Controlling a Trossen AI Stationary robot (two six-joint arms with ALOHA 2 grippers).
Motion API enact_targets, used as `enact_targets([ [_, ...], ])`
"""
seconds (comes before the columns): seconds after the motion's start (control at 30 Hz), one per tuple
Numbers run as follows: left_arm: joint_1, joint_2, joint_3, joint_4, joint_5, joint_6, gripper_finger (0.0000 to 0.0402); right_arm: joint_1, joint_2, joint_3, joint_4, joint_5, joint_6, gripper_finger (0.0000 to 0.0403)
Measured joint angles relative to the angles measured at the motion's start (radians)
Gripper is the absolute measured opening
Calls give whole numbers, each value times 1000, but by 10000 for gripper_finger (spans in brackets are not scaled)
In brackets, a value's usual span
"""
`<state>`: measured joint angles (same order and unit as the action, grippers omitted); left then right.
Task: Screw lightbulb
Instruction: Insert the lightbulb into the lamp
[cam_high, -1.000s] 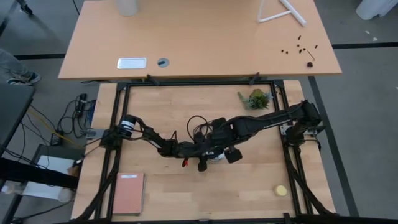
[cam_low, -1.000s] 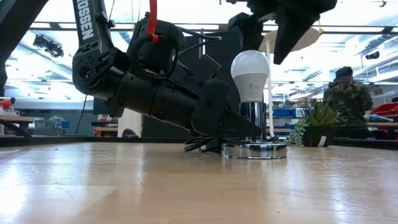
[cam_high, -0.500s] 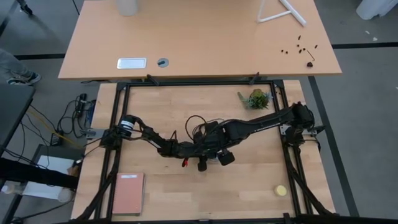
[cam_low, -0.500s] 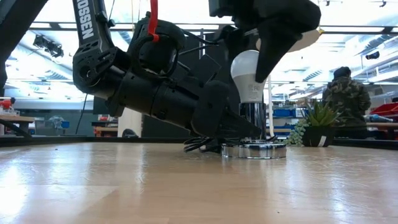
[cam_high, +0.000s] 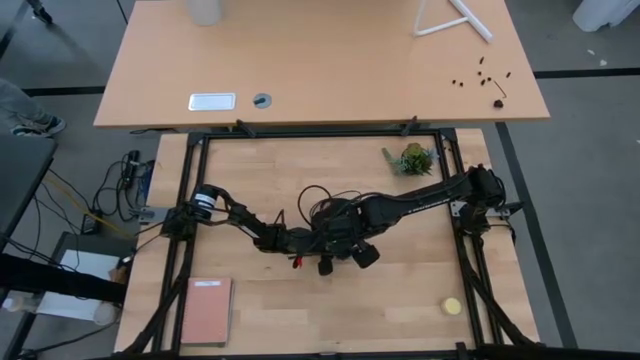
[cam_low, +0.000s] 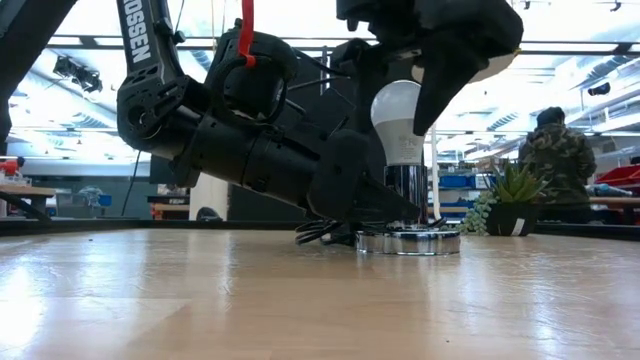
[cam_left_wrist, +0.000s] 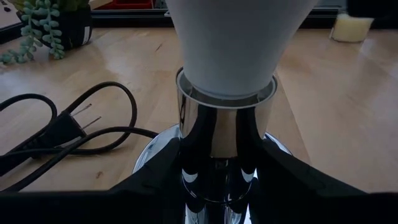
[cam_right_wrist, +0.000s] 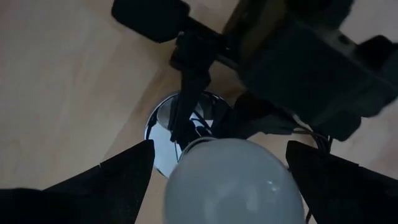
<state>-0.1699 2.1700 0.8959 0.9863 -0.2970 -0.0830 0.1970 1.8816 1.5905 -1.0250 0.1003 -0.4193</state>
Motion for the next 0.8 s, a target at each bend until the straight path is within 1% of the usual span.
enact_targets([
  [0.17,0,0,0,1,1,0,179,-10,0,-26,24,-21,-29,372],
  [0.8,0,1,-1,5,1,0,179,-23,32,-27,30,-20,-1,372],
])
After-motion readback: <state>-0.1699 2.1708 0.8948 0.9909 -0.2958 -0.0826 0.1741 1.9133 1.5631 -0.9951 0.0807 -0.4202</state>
